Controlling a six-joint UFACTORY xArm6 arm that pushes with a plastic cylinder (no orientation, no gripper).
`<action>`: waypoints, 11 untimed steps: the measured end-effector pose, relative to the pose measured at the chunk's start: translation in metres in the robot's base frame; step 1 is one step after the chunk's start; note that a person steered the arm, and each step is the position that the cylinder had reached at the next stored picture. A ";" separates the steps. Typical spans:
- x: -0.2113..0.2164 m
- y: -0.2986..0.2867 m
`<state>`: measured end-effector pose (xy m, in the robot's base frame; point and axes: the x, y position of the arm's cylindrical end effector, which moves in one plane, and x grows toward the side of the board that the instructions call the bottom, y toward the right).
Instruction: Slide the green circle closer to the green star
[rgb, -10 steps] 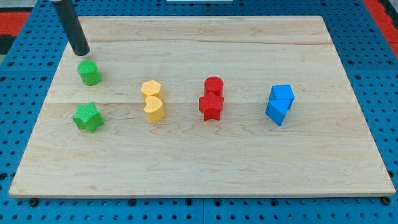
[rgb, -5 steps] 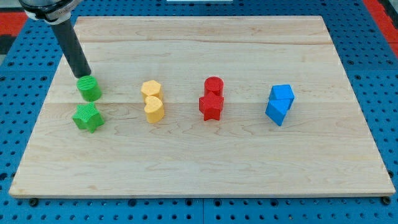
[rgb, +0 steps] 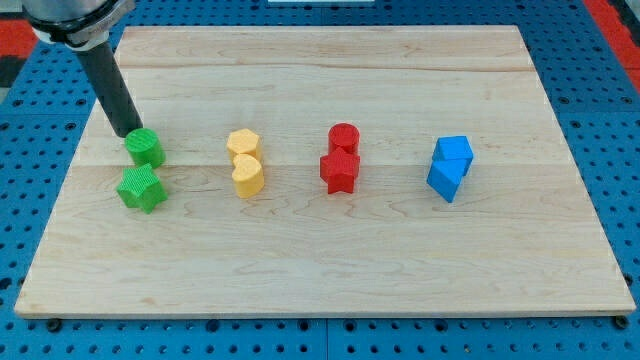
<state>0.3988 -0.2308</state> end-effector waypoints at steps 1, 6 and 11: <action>0.015 0.000; -0.002 0.049; 0.011 0.031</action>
